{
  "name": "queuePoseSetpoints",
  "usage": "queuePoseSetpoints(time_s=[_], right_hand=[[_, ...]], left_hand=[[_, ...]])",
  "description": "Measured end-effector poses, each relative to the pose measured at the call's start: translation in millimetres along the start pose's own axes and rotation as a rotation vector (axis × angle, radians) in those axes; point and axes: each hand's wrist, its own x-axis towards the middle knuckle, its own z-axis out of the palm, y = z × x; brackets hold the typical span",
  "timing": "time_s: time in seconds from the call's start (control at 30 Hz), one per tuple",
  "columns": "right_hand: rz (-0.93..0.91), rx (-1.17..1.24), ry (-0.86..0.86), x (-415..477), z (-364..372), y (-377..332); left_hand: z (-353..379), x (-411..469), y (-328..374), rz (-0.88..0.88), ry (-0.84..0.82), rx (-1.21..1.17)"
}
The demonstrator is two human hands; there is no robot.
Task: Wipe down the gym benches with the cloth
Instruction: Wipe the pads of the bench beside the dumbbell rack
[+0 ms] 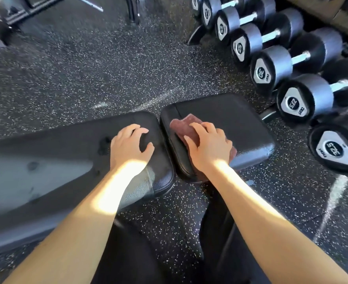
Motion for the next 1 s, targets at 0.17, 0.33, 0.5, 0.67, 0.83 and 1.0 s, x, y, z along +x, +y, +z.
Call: queuePoseSetpoints(time_s=[0.17,0.33,0.5,0.67,0.83,1.0], right_hand=[[-0.074,-0.081,-0.040,-10.7,6.0,-8.2],[-0.075,-0.054,-0.049,5.5,9.5,-15.2],[-0.104,-0.039,-0.069,49.3,17.2,-34.8],[-0.135,-0.056,-0.089,84.7,25.9,-48.7],[-0.165,-0.065,-0.156,112.7,28.0,-64.4],[-0.174,-0.025,-0.156,119.9,27.8,-55.0]], left_hand=[[-0.4,0.1,1.5,-0.004,-0.039,0.028],[-2.5,24.5,0.6,0.023,-0.057,0.071],[5.1,45.2,-3.3,-0.027,0.012,0.074],[11.2,46.3,-7.6,-0.026,0.042,0.087],[12.6,46.6,-9.9,-0.030,0.060,0.094],[9.5,46.3,-7.4,-0.038,0.041,0.086]])
